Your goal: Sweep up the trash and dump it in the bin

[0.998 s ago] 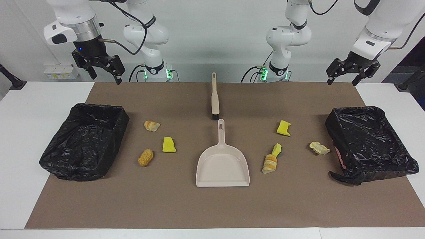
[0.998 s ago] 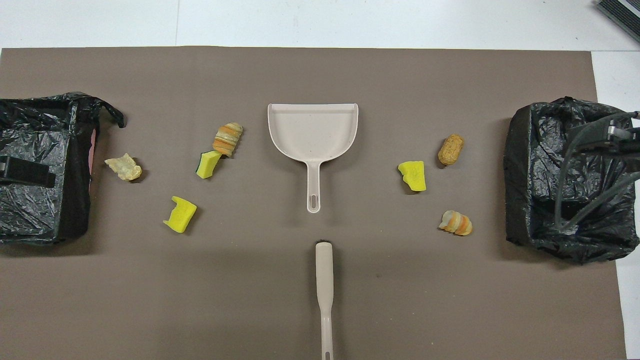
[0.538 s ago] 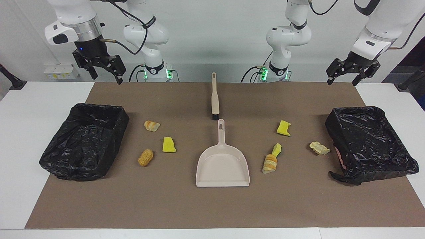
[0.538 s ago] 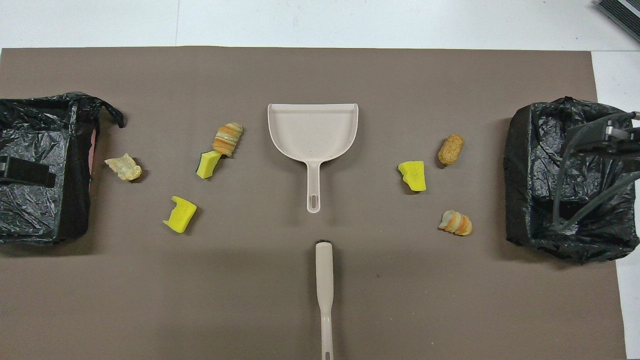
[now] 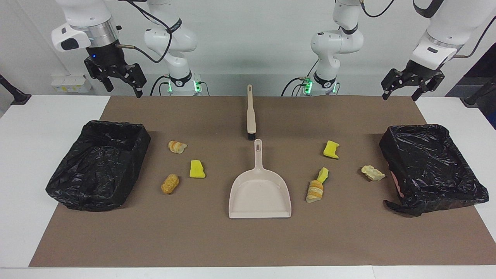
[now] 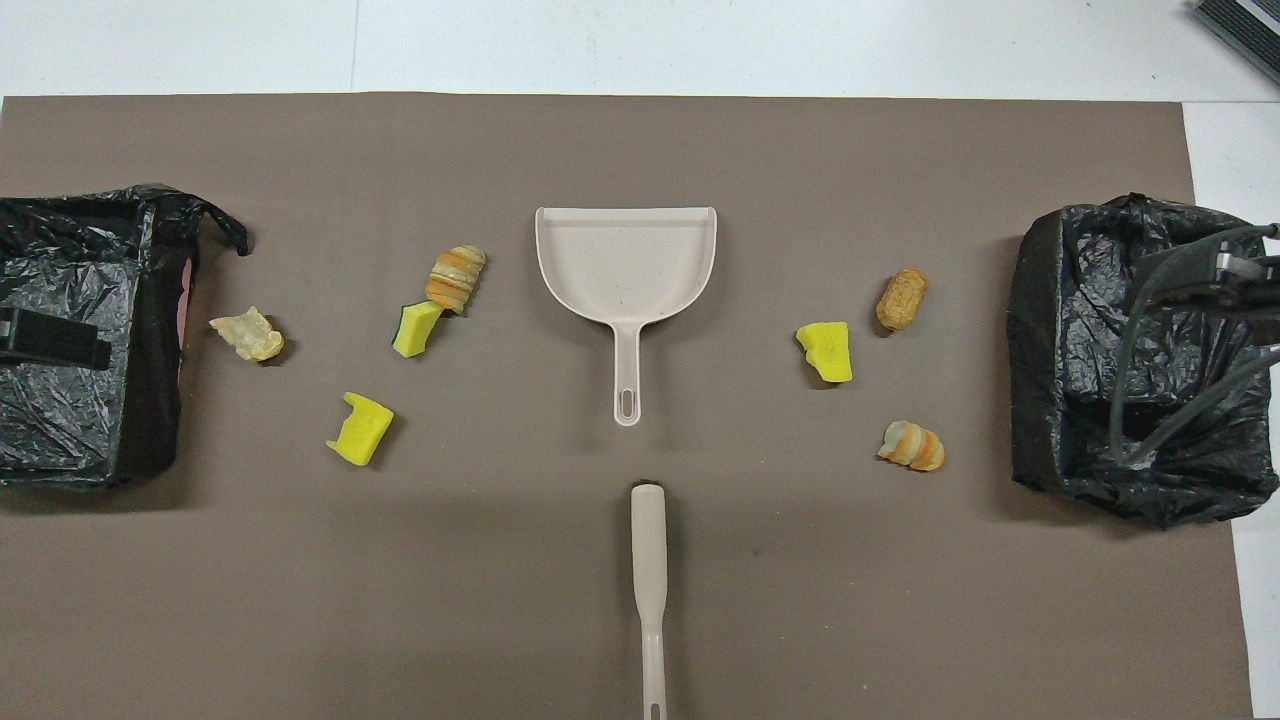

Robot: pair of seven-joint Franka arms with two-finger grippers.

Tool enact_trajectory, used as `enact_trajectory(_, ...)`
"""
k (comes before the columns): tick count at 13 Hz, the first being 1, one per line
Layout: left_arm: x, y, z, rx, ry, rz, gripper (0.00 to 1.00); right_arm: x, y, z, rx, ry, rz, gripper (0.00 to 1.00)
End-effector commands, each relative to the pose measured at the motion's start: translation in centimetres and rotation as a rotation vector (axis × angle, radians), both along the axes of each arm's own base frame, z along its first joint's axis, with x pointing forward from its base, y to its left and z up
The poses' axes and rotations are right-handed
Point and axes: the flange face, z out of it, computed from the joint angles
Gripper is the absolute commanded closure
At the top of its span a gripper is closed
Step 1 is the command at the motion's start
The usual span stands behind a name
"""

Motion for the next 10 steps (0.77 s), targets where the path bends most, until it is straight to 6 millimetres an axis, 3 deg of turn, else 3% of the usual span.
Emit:
enact_trajectory(1, 0.04, -0.11, -0.15, 0.006, -0.011, -0.005, 0.00, -0.39, -0.29, 0.25, 0.015, -0.012, 0.017, 0.00)
enact_trajectory(10, 0.11, -0.46, -0.27, -0.018, -0.011, -0.017, 0.00, -0.27, -0.95, 0.22, 0.017, -0.016, 0.002, 0.00)
